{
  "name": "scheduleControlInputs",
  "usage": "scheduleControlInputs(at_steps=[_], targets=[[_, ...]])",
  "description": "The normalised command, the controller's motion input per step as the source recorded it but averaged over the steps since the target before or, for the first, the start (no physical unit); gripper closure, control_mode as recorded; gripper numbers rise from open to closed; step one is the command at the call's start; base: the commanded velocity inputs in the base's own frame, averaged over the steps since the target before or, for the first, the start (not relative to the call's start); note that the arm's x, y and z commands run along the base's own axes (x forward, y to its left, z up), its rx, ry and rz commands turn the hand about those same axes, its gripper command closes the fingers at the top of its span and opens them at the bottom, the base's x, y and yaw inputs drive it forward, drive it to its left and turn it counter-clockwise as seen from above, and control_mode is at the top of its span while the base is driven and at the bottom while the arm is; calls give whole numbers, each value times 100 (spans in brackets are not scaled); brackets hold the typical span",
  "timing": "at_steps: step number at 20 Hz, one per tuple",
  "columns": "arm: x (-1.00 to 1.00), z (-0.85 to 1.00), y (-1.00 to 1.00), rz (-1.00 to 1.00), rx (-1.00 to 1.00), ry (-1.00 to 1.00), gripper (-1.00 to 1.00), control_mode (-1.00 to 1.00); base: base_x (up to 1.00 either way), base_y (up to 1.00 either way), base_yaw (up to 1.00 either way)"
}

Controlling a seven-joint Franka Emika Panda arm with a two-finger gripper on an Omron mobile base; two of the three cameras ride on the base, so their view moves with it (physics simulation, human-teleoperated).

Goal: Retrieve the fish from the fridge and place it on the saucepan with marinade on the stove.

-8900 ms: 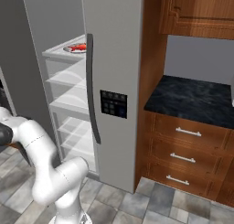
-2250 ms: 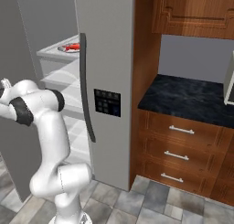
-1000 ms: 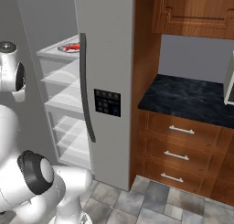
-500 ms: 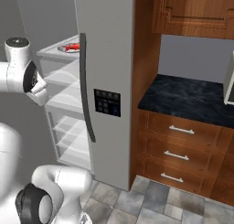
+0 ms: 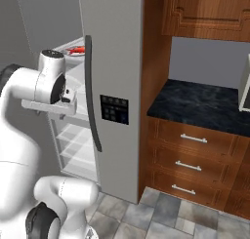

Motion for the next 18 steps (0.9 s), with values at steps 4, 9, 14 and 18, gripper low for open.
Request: scheduleControlInputs(at_steps=[4,9,14,18], targets=[[4,-24,0,30,-7,0,-100,-100,0,0,0],[0,0,0,2,0,0,-100,-100,0,0,0],[-57,0,0,1,-1,-31,-100,-100,0,0,0],[-42,-8,0,0,-5,-37,-100,-100,0,0,0]])
